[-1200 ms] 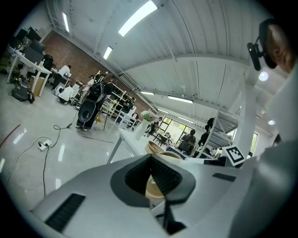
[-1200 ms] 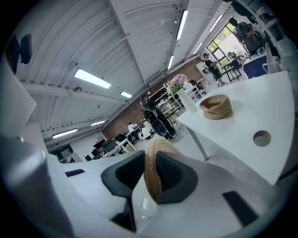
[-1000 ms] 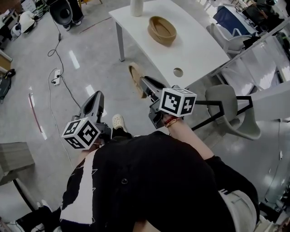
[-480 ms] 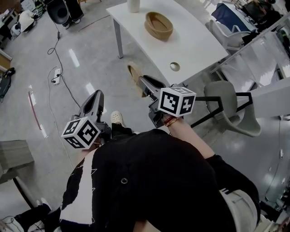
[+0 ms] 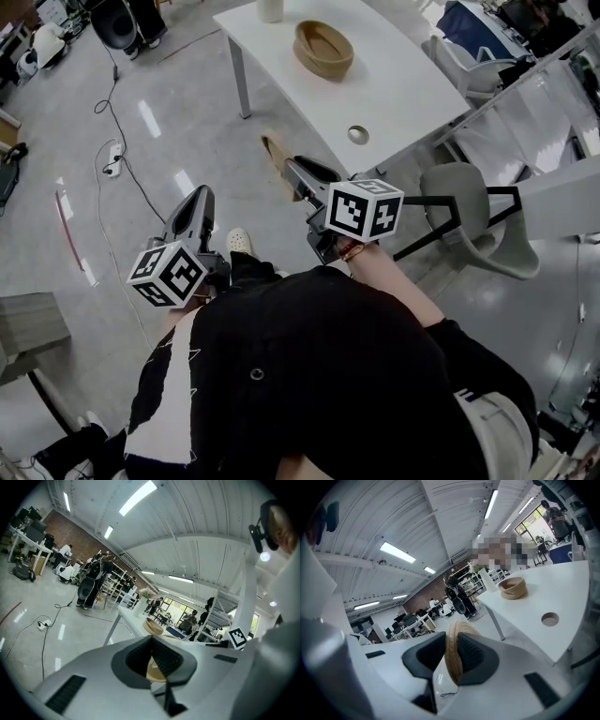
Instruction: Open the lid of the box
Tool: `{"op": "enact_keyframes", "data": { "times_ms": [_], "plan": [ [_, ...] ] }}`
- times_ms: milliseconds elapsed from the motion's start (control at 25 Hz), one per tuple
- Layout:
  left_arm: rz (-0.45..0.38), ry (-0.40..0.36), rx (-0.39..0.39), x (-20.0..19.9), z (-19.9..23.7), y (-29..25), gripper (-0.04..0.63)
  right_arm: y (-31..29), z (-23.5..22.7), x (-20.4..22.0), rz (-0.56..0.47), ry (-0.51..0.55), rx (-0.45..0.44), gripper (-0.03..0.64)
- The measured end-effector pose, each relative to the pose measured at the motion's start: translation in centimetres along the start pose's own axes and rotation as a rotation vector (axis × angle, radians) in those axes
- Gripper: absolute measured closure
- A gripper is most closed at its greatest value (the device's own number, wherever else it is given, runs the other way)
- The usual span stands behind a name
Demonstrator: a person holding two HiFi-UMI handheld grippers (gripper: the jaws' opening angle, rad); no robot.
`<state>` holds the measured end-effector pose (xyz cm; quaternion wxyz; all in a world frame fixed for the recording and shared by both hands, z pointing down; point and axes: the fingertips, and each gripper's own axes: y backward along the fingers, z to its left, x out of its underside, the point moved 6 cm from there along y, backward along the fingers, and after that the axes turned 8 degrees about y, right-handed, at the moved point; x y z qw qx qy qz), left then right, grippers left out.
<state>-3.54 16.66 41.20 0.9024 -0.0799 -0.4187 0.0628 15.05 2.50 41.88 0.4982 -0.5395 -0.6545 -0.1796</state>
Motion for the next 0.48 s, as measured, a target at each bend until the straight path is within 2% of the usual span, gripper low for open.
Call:
{"op": "enact_keyframes", "data": {
  "times_ms": [480],
  "plan": [
    [-0.005,-0.015,0.016,-2.3,0.5,-2.6,0.586,-1.8,-1.0,-1.6,-0.013,0.008,0.006,0.529]
  ]
}}
